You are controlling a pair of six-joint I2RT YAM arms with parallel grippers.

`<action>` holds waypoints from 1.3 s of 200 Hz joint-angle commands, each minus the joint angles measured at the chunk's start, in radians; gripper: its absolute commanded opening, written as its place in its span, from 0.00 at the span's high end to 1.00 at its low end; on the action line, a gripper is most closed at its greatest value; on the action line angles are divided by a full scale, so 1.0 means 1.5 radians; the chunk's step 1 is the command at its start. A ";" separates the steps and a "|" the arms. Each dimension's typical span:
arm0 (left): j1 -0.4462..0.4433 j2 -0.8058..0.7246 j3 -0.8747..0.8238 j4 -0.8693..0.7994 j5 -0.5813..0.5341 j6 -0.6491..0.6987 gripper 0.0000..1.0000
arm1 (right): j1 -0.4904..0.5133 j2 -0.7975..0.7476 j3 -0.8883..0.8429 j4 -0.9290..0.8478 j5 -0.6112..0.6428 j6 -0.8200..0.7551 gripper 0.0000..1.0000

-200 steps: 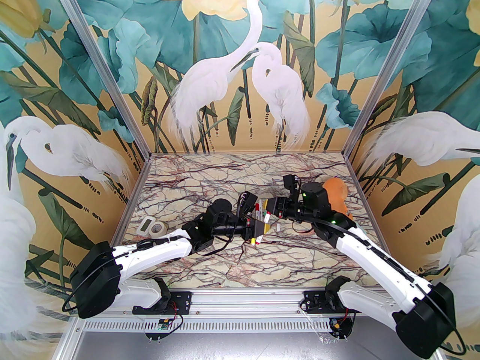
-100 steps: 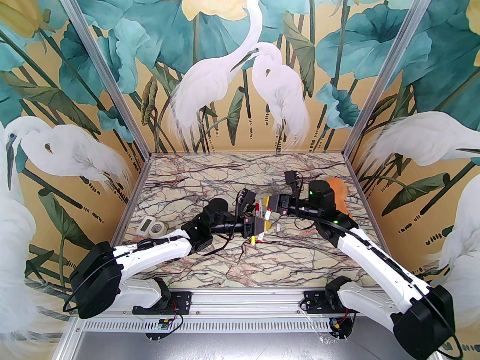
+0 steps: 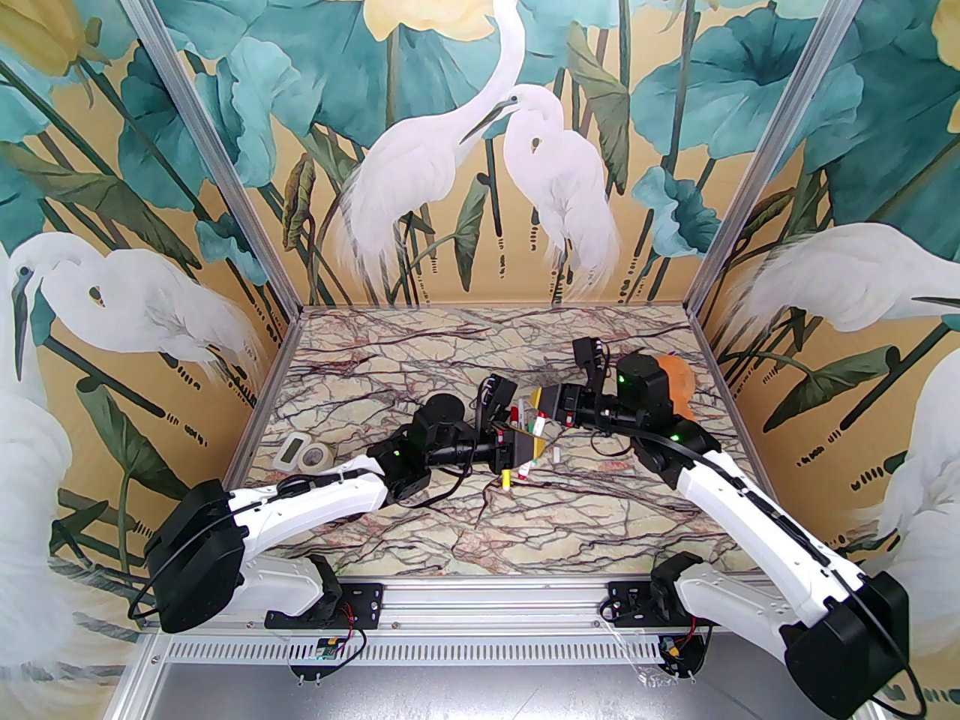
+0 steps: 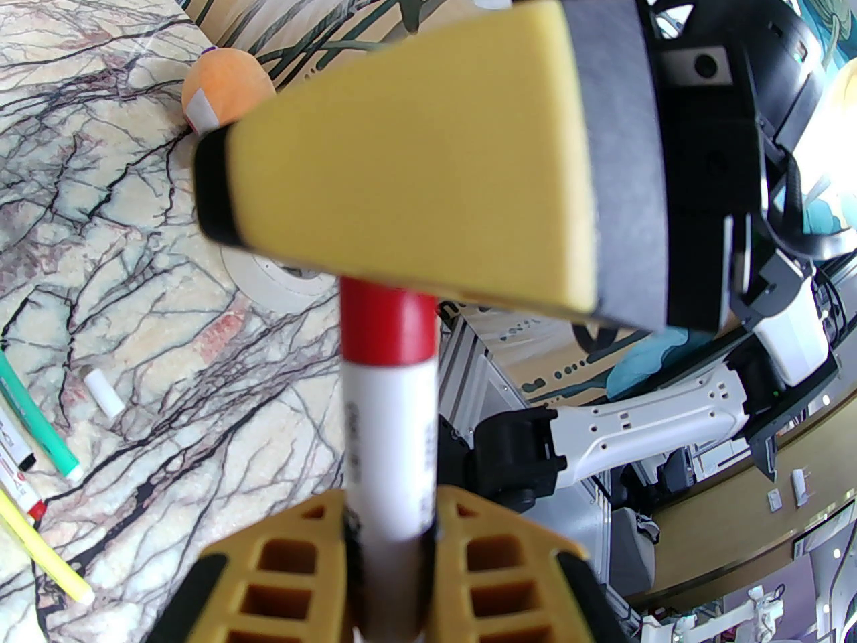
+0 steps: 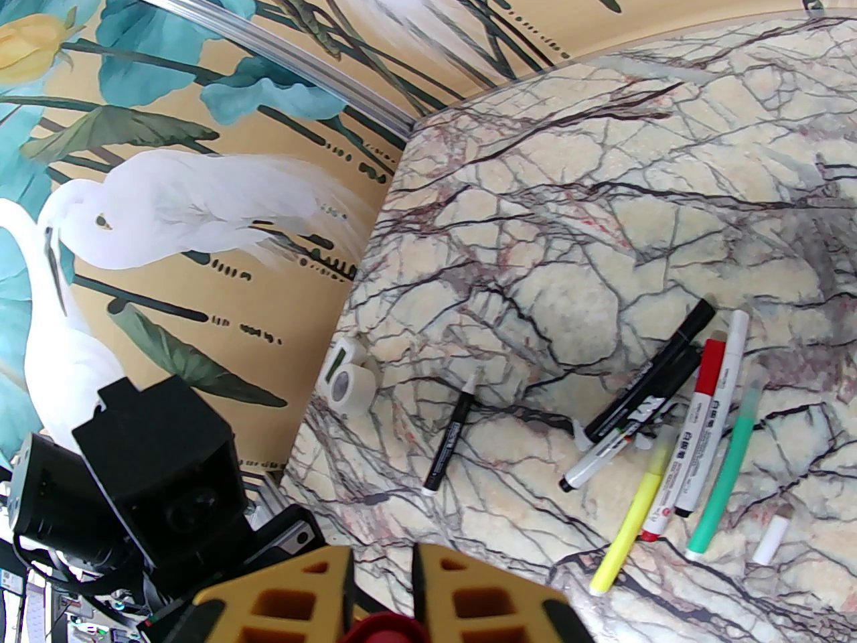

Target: Open the pen caps

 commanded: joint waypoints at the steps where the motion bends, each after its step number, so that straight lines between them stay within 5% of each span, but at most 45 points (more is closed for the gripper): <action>1: -0.034 0.002 -0.036 -0.049 0.121 0.005 1.00 | -0.037 0.013 0.034 0.159 0.069 -0.018 0.85; 74: -0.021 -0.053 -0.059 -0.078 0.084 0.009 1.00 | -0.075 0.021 0.025 0.244 -0.050 -0.007 0.84; 134: -0.014 -0.065 -0.067 -0.077 0.070 0.004 1.00 | -0.082 0.042 0.065 0.208 -0.019 -0.009 0.84; 193: -0.012 -0.139 -0.056 -0.189 -0.096 0.052 1.00 | -0.081 -0.010 0.047 -0.031 0.131 -0.109 0.81; 260: 0.013 -0.200 -0.049 -0.242 -0.158 0.068 1.00 | -0.024 -0.022 -0.033 -0.189 0.334 -0.162 0.81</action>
